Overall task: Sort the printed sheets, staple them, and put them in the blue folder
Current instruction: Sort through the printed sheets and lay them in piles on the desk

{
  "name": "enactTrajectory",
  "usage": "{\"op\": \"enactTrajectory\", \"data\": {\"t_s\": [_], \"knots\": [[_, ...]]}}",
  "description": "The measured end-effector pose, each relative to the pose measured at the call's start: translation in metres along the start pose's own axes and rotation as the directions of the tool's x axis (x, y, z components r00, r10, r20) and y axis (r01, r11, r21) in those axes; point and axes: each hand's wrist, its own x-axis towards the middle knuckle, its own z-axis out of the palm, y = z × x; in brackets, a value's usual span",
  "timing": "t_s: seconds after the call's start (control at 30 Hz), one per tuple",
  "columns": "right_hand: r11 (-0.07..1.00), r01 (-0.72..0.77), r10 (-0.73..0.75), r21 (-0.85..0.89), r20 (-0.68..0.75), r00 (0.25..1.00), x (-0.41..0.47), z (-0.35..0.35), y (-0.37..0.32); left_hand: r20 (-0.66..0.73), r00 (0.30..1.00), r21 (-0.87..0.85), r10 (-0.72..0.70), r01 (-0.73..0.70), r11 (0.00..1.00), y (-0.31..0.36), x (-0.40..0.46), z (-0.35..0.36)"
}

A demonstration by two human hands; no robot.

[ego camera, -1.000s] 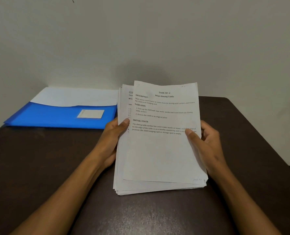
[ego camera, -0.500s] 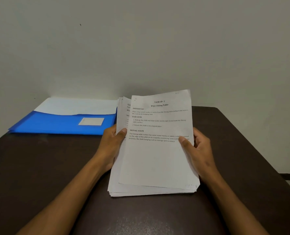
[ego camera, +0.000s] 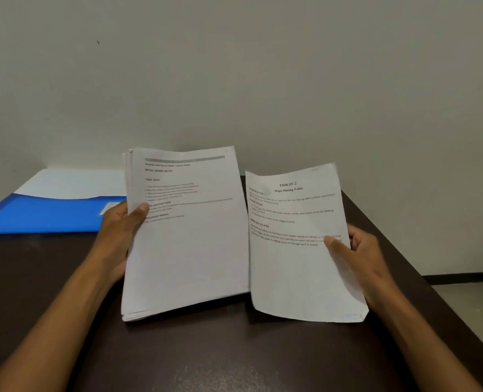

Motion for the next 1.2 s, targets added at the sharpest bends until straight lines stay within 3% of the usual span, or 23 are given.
{"op": "enactTrajectory", "data": {"t_s": [0.4,0.53,0.77,0.87,0.97,1.07,1.2], "knots": [[0.964,-0.076,0.095,-0.256,0.060,0.994,-0.029,-0.058,0.013,-0.094,0.996,-0.136,0.000,-0.012,0.991,0.000,0.014,-0.030],[0.858,-0.064,0.069,-0.509,-0.009,0.998,-0.034,-0.082,0.018,-0.064,0.998,-0.095,0.004,-0.010,0.995,-0.003,0.012,-0.023],[0.761,-0.078,0.015,-0.643,-0.103,0.995,-0.036,-0.083,0.024,0.014,1.000,-0.028,-0.013,0.013,1.000,-0.009,0.002,-0.001],[0.655,-0.107,0.018,-0.748,-0.127,0.992,-0.034,-0.081,0.020,0.048,0.998,-0.009,-0.028,0.028,1.000,-0.010,-0.002,0.009],[0.566,-0.094,-0.099,-0.819,-0.181,0.979,-0.034,-0.075,0.008,0.087,0.995,-0.001,-0.045,0.046,0.999,-0.011,-0.007,0.018],[0.688,0.018,-0.214,-0.725,-0.179,0.960,-0.035,-0.053,-0.009,0.114,0.992,0.014,-0.058,0.056,0.998,-0.012,-0.013,0.026],[0.890,0.153,-0.215,-0.429,-0.101,0.971,-0.034,0.009,-0.028,0.143,0.988,0.027,-0.061,0.058,0.998,-0.014,-0.016,0.030]]}}
